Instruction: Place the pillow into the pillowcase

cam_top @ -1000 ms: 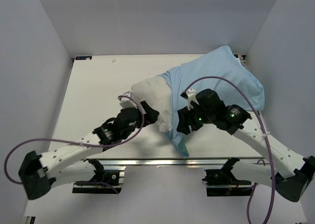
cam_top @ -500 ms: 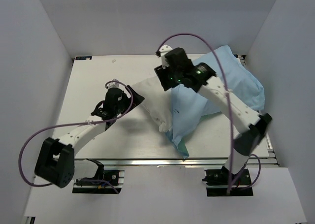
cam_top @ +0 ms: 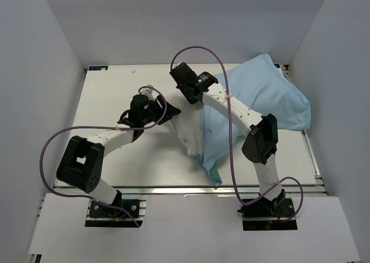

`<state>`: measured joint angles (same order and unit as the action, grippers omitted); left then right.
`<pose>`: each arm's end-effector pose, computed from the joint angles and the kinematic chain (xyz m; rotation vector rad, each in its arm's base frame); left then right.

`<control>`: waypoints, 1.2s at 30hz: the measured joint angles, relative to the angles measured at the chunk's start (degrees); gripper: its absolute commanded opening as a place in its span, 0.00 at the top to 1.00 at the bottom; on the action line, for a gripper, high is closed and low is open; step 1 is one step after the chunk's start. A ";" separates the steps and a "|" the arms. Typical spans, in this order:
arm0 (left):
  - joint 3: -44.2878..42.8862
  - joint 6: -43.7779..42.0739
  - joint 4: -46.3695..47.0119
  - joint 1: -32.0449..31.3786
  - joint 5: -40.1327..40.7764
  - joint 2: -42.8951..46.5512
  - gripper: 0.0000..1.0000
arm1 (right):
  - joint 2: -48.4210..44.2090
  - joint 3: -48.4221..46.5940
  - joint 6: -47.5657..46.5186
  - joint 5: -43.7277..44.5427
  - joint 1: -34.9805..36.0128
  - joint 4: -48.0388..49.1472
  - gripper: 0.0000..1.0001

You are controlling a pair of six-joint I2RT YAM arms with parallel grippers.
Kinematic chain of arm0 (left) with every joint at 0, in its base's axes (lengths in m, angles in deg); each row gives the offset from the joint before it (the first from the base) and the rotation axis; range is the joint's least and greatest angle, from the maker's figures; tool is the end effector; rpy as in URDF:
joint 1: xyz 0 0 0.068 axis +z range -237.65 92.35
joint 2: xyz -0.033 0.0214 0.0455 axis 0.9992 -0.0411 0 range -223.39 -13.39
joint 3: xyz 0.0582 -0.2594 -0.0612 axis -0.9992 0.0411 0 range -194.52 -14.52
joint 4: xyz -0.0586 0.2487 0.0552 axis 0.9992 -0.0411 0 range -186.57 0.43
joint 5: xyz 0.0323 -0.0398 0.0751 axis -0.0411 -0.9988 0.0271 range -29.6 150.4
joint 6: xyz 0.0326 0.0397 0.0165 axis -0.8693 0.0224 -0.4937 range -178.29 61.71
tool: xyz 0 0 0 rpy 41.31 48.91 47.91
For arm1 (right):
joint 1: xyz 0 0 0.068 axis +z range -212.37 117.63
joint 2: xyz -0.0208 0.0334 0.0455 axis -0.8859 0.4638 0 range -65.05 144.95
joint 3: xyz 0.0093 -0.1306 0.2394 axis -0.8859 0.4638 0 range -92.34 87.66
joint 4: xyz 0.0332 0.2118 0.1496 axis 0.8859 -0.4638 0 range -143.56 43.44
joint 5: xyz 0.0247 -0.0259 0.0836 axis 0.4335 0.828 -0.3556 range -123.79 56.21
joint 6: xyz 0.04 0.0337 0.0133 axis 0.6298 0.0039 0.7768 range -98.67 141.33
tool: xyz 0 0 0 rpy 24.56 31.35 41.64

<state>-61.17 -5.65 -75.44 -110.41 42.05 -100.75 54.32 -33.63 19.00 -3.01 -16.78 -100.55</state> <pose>0.2990 -0.1377 0.2146 -0.3547 2.1813 -1.1121 0.3325 0.3134 0.3292 -0.7427 2.2132 -0.3004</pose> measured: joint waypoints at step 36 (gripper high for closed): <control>1.29 -1.62 -0.13 0.07 3.32 -2.43 1.00 | -6.67 5.31 -0.50 -9.70 -3.78 0.85 1.00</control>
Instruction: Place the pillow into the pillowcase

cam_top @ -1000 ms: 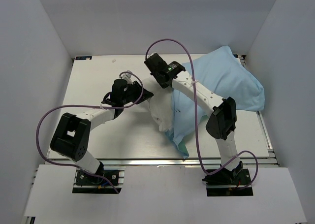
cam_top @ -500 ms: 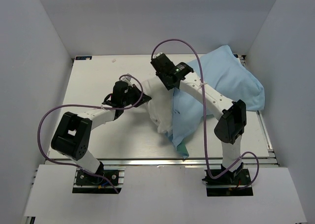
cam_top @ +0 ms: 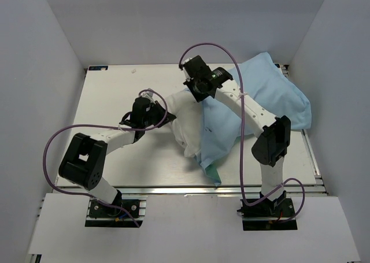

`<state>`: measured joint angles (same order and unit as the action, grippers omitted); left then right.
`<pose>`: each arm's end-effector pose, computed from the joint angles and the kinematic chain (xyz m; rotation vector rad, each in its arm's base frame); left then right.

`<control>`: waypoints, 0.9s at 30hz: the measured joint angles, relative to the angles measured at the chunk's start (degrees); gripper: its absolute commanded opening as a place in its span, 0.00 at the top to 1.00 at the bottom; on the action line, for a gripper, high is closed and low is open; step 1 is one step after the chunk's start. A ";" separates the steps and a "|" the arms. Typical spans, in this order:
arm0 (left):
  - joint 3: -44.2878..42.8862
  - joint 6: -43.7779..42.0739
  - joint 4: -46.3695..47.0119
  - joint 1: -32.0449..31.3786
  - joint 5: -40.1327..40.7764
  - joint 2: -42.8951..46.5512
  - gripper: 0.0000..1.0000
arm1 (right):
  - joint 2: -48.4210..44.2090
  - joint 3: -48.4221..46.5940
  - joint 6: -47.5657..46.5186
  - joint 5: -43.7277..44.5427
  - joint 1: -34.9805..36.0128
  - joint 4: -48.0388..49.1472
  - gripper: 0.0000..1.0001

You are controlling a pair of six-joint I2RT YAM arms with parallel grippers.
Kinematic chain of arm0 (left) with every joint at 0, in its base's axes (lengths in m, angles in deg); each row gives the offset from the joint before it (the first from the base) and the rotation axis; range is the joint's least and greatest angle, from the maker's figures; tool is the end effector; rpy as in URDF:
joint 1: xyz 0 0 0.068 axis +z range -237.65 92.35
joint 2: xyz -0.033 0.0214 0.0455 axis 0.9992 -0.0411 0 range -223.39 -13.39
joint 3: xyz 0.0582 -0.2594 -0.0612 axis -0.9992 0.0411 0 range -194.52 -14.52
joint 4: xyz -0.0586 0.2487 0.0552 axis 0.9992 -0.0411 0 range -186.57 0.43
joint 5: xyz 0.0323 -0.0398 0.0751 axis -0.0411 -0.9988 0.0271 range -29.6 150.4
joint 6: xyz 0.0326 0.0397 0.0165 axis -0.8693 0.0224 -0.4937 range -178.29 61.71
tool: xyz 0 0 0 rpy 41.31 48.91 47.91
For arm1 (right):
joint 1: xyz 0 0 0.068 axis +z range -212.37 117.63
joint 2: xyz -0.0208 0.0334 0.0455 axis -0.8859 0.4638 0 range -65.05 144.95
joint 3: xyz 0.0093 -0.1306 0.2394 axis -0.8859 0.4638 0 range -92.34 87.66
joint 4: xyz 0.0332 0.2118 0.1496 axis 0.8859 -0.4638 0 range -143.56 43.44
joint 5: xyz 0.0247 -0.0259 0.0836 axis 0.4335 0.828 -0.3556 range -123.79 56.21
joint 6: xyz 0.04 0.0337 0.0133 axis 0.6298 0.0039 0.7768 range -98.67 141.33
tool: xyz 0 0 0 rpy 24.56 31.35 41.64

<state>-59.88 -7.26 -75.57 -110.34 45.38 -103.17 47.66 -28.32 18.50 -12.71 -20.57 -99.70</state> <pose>0.3003 -0.1357 0.1940 -0.3867 2.2277 -1.0123 0.3307 0.2785 0.3489 -0.7485 2.2474 -0.1267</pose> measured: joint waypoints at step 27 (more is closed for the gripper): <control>5.49 -3.98 34.97 -11.76 3.19 -1.33 0.66 | -11.78 2.54 5.07 -21.31 4.83 6.54 0.90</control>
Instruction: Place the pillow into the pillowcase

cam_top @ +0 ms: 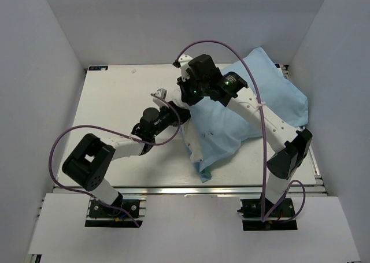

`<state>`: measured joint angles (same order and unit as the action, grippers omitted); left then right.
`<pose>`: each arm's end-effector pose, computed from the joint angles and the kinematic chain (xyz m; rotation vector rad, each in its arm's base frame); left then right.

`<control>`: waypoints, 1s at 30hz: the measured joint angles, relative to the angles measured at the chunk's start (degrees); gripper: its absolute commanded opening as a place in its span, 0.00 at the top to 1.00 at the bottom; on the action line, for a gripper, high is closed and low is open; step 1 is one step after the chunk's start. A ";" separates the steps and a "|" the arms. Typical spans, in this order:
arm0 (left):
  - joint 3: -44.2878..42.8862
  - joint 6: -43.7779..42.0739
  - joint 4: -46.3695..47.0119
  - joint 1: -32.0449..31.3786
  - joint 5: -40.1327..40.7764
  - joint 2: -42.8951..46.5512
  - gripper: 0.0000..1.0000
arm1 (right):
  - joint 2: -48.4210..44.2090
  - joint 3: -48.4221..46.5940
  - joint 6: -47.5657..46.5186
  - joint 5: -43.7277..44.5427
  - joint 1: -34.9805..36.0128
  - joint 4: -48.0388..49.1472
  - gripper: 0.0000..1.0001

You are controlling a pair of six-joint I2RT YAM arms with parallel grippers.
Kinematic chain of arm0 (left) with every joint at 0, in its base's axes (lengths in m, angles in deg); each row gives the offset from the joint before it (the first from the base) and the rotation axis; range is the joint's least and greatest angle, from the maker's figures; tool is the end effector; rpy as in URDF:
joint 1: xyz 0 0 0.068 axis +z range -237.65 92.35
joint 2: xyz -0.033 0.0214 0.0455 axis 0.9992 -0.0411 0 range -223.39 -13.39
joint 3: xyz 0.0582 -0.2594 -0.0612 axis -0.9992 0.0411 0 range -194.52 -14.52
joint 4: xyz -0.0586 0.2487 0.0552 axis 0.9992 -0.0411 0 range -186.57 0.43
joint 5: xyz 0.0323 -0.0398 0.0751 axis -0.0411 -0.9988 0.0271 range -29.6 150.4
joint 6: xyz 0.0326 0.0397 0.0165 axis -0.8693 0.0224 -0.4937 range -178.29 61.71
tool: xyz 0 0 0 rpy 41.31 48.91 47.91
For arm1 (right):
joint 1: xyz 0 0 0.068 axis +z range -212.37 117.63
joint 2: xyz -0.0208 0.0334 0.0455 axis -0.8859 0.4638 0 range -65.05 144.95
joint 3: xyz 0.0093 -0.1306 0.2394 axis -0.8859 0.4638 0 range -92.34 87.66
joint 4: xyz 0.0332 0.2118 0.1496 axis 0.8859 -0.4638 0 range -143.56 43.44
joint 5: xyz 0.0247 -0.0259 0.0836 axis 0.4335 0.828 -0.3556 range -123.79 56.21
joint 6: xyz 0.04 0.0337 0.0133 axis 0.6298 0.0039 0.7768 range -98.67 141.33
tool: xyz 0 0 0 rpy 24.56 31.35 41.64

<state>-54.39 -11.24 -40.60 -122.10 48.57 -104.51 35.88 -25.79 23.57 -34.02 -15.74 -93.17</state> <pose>0.2713 -0.1951 0.2196 -0.0187 1.7632 -1.2385 0.2656 0.2814 0.4229 -0.8360 2.0435 0.4887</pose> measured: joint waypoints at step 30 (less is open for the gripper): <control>5.68 8.37 -80.48 4.04 32.81 45.68 0.02 | 12.90 4.83 -6.78 30.88 14.19 -7.30 0.11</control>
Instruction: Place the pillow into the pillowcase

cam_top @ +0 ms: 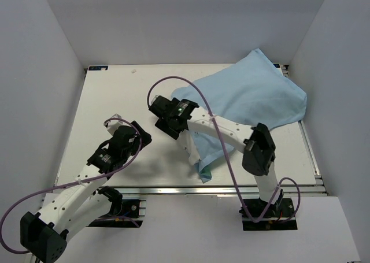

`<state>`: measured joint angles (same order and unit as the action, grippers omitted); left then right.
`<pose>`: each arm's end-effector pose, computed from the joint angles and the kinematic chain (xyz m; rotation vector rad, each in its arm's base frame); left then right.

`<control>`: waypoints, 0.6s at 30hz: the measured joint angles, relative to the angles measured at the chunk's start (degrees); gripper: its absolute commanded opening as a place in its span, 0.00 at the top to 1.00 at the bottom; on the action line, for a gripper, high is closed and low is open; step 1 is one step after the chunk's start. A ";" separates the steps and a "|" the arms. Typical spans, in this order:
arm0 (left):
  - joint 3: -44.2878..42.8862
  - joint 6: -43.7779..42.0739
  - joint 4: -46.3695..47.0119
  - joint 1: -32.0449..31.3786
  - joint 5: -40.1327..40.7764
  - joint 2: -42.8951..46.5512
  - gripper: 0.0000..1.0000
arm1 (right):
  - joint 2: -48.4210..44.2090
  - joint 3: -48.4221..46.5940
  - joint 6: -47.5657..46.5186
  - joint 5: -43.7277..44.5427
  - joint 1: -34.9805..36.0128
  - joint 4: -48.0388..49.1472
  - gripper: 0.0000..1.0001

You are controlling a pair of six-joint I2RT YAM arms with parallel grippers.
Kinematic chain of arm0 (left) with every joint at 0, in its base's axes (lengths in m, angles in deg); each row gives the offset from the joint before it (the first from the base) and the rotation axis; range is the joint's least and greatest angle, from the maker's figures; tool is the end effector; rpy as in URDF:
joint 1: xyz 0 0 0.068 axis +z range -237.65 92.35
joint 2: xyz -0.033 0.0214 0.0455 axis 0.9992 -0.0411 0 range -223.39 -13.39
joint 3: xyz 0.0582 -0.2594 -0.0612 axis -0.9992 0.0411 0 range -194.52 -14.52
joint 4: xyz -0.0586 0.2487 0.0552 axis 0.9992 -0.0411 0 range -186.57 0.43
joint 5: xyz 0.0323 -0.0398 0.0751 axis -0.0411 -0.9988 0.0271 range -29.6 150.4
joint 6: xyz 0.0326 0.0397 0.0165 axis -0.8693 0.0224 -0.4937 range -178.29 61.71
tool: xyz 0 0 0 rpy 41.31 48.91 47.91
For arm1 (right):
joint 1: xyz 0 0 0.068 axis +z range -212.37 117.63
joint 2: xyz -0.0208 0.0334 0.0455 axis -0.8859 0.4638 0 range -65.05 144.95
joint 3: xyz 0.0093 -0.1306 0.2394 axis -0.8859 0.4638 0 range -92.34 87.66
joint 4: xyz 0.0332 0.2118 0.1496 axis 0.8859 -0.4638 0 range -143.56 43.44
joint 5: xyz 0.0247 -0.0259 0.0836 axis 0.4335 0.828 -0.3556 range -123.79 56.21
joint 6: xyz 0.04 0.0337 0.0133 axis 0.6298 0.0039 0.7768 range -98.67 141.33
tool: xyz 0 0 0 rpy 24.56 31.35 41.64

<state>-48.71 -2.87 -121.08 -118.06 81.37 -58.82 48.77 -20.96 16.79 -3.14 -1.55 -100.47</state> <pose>0.1490 -0.0728 0.2398 -0.6727 2.1829 -0.3697 0.2253 0.3663 0.3027 -1.1484 2.1287 -0.2686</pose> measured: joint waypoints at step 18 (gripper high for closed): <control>-0.98 -6.27 4.74 0.04 -3.58 -2.12 0.10 | 4.96 -0.31 2.51 -2.40 -10.93 7.45 1.00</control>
<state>-49.70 -9.14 -116.33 -118.02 77.79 -60.94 53.73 -21.26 19.30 -5.54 -12.48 -93.01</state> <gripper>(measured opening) 0.965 0.074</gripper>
